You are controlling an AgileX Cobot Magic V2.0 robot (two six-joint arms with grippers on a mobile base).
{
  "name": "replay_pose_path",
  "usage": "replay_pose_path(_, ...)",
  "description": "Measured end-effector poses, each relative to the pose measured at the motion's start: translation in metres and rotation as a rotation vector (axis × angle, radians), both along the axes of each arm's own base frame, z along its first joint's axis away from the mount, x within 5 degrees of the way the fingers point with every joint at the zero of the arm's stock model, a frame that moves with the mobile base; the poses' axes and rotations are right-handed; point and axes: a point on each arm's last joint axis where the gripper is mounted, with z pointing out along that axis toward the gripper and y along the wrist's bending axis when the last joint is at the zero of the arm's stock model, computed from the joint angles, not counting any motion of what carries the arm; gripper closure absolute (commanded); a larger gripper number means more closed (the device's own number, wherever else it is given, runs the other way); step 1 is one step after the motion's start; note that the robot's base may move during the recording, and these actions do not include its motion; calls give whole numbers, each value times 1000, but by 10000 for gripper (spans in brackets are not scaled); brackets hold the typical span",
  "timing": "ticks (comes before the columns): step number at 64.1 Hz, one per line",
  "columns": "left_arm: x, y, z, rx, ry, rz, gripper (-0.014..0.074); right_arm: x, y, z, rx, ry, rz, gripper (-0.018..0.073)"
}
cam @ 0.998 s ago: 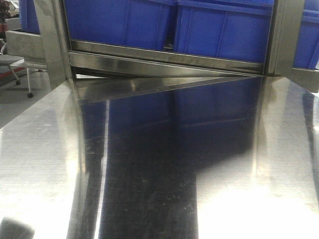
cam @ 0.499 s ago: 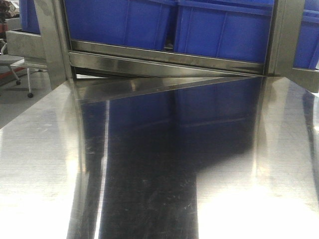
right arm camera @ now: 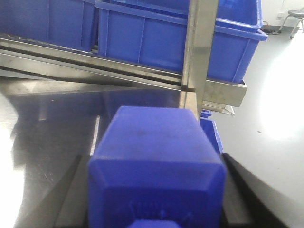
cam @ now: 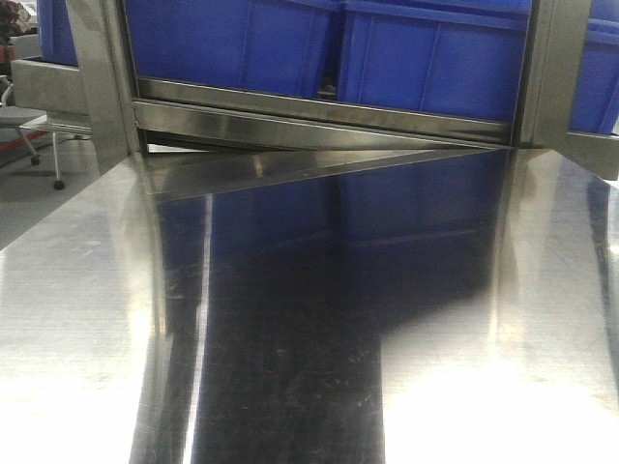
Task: Pick and sort blue part to right shelf
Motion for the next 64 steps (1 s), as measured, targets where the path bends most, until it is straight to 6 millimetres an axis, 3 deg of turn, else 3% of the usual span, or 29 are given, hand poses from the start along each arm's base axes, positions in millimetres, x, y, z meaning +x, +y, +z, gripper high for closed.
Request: replay_pose_path(64, 0, 0, -1, 0, 6, -1, 202, 0, 0, 0, 0, 0, 0, 155)
